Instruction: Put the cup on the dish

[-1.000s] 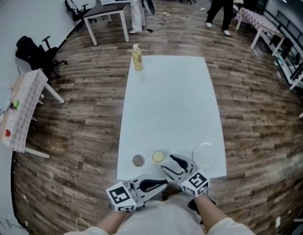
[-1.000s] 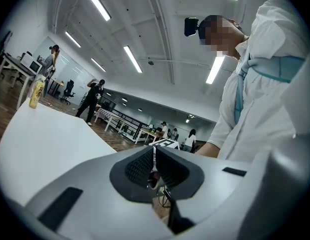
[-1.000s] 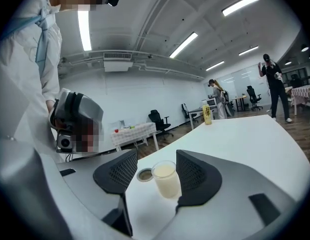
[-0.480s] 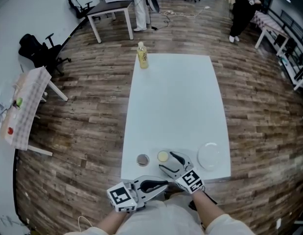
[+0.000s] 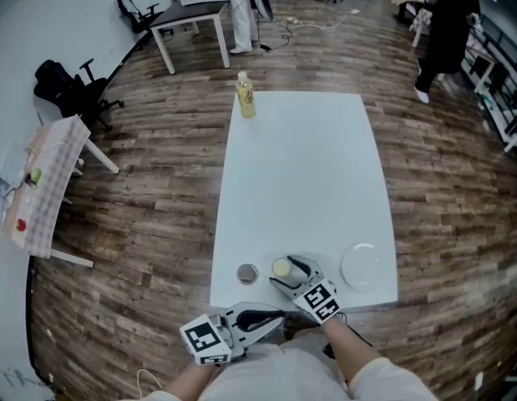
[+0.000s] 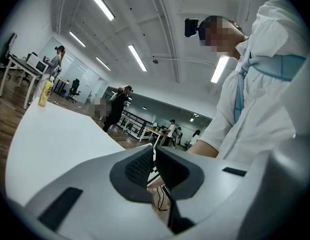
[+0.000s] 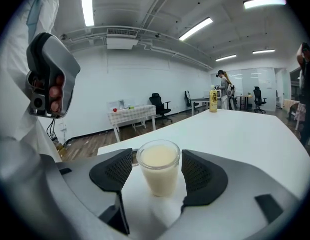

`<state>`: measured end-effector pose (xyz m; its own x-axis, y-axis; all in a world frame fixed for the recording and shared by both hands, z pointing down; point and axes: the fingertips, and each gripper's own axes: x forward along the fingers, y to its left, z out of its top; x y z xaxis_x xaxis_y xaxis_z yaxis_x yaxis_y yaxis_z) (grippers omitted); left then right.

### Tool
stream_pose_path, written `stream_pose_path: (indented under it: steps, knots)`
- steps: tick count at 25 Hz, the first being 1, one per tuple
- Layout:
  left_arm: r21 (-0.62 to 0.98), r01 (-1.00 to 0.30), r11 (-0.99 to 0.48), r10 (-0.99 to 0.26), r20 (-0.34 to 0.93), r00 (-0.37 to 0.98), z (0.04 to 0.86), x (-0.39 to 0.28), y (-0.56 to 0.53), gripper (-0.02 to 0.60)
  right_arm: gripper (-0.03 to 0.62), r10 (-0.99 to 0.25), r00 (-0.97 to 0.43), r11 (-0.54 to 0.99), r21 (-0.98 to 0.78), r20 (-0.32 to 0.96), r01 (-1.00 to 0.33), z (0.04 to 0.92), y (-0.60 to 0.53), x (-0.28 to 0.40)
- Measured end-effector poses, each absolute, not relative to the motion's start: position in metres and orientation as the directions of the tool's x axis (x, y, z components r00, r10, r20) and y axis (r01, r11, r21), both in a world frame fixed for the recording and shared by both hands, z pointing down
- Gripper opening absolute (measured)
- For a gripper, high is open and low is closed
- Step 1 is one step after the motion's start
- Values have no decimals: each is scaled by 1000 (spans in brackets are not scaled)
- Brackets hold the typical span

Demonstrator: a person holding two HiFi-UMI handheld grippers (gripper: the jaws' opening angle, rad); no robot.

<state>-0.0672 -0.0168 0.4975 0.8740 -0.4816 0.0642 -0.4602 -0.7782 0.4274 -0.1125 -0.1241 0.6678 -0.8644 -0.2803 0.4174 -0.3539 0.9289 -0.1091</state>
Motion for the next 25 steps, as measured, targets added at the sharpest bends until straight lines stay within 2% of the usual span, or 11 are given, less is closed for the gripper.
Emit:
stream_pose_path:
  steps: [25]
  knots:
    - [414, -480, -773, -507, 49, 860, 492, -69, -23, 15, 285, -293, -833, 917, -109, 470, -384, 669, -133, -111]
